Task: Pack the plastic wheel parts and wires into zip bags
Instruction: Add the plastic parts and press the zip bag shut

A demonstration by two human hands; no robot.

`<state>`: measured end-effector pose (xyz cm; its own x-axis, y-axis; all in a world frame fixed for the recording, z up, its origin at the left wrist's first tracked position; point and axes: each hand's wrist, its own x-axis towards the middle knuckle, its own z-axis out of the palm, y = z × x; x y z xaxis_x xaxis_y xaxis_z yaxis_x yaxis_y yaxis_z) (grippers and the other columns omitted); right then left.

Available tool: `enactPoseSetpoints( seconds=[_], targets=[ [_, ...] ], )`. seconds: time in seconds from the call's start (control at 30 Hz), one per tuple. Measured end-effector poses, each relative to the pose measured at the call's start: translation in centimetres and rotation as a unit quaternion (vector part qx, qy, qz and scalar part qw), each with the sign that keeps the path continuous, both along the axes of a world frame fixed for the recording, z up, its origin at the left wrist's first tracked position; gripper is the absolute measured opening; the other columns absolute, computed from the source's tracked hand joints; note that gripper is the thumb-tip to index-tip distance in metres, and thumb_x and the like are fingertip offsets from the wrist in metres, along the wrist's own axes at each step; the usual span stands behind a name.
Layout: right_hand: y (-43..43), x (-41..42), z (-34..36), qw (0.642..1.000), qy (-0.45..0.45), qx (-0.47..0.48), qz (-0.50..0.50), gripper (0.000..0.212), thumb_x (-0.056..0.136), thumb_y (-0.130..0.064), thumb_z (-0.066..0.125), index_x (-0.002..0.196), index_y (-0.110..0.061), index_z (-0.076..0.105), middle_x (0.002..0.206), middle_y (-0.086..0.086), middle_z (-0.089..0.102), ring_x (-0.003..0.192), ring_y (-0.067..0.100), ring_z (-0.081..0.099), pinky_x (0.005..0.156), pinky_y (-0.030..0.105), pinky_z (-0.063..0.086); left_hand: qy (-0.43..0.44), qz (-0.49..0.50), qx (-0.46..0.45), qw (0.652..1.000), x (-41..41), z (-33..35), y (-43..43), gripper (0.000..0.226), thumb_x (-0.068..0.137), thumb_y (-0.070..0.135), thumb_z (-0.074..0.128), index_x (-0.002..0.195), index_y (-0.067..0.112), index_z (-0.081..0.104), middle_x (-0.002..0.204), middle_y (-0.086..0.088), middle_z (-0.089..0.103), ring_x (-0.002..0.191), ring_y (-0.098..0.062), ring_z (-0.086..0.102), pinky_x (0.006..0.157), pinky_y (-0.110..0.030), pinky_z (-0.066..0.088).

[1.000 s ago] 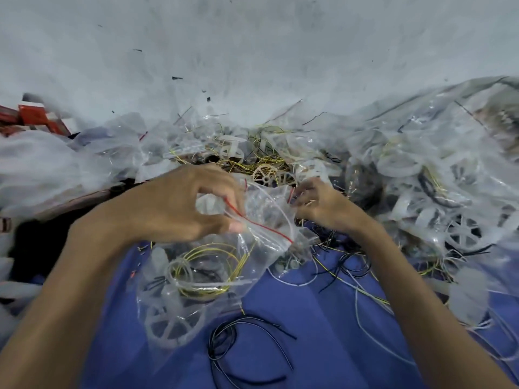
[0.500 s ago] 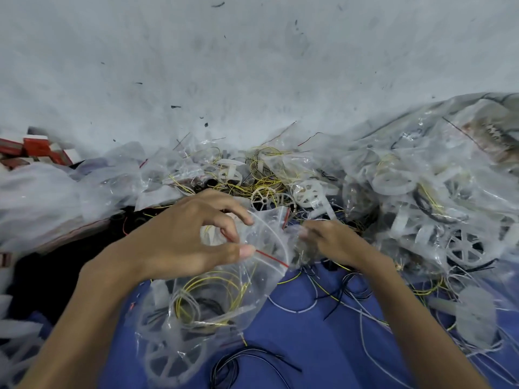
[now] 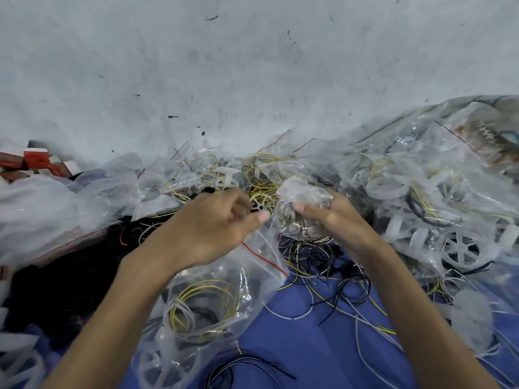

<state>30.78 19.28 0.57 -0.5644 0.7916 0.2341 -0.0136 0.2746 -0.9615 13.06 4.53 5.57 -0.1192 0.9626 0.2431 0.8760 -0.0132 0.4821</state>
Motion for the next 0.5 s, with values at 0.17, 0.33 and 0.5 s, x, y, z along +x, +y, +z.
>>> enactPoseSetpoints(
  seconds=[0.17, 0.33, 0.5],
  targets=[
    [-2.0, -0.6, 1.3, 0.988, 0.075, -0.089, 0.102, 0.092, 0.064, -0.032, 0.083, 0.137, -0.004, 0.036, 0.125, 0.011, 0.060, 0.112, 0.026, 0.060, 0.096, 0.055, 0.045, -0.190, 0.013, 0.040, 0.981, 2.0, 0.8, 3.4, 0.055, 0.076, 0.063, 0.053, 0.113, 0.023, 0.053, 0.111, 0.003, 0.066, 0.096, -0.015, 0.064, 0.086, -0.034, 0.048],
    [-2.4, -0.8, 1.7, 0.985, 0.105, -0.064, 0.124, 0.045, 0.071, -0.031, 0.073, 0.104, -0.019, 0.046, 0.087, -0.004, 0.073, 0.075, 0.012, 0.070, 0.060, 0.025, 0.054, -0.303, -0.023, 0.144, 0.942, 1.3, -0.9, 3.2, 0.017, 0.087, 0.019, 0.065, 0.071, 0.020, 0.063, 0.062, 0.007, 0.065, 0.051, -0.003, 0.057, 0.051, -0.015, 0.044],
    [-1.5, -0.9, 0.6, 0.992, 0.095, -0.017, 0.075, 0.040, 0.073, -0.005, 0.074, 0.096, -0.024, 0.046, 0.094, 0.006, 0.064, 0.067, 0.016, 0.061, 0.048, 0.026, 0.048, -0.233, -0.043, 0.121, 0.964, 0.5, -2.4, 2.2, 0.013, 0.088, 0.034, 0.059, 0.081, 0.023, 0.061, 0.069, 0.015, 0.068, 0.066, 0.003, 0.061, 0.070, -0.021, 0.047]
  ],
)
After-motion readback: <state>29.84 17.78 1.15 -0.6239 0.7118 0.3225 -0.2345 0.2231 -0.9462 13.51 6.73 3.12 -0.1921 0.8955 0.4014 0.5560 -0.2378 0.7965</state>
